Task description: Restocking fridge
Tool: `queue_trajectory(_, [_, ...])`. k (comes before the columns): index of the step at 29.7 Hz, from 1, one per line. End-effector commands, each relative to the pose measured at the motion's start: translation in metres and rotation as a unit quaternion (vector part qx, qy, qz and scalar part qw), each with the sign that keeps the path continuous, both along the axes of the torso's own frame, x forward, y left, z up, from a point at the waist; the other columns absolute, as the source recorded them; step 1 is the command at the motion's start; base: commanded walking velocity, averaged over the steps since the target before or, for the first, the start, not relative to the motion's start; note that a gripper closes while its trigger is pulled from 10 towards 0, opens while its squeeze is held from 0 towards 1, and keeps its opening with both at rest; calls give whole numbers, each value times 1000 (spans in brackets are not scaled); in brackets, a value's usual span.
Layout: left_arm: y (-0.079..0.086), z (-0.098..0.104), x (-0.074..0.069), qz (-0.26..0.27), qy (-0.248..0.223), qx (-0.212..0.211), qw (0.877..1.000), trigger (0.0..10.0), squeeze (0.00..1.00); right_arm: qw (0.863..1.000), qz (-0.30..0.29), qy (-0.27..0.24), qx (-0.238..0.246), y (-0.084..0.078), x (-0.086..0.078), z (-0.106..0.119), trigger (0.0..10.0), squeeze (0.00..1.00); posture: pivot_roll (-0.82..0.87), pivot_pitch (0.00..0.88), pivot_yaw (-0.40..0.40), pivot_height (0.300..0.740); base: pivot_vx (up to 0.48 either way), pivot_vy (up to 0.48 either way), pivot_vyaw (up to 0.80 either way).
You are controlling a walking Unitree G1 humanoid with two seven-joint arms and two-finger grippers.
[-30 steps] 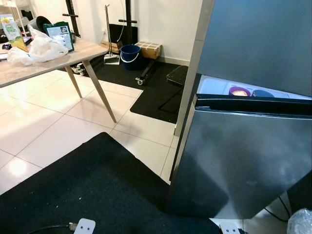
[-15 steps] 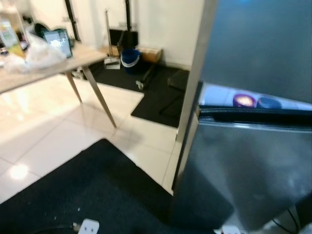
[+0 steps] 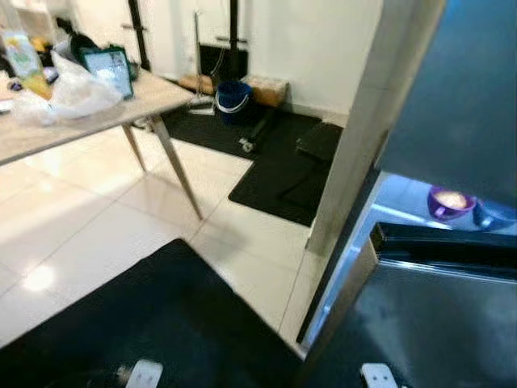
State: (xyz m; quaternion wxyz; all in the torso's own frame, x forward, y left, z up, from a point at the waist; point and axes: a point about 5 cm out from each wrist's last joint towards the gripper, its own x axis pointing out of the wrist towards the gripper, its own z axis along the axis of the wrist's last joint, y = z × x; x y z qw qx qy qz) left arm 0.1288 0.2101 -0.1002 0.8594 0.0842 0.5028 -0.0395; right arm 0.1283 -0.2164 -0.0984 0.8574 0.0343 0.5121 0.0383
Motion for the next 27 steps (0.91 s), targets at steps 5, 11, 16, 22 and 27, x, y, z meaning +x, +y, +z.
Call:
queue_trajectory(5, [-3,-3,-6,-4,17,-10,1000,10000,0,1000,-9,12,0,-3,-8,-2,10000,0,40,0,-35,740,0,-99,0])
queue_trajectory(11, [-5,-4,-8,-7,20,-12,1000,10000,0,1000,-9,12,-1,-3,-8,-2,10000,0,42,0,-36,740,0,-385,0])
queue_trajectory(16, [-5,-4,-9,-8,22,-13,1000,10000,0,1000,-10,16,0,-2,-9,-3,10000,0,43,0,-35,740,0,-419,0])
queue_trajectory(22, [-4,-4,-9,-9,23,-13,1000,10000,0,1000,-7,20,1,-1,-10,-3,10000,0,44,0,-36,740,0,-444,-609])
queue_trajectory(27, [-4,-3,-7,-1,18,-14,1000,10000,0,1000,-11,19,-3,-4,-9,-3,10000,0,44,0,-39,740,0,-292,-160])
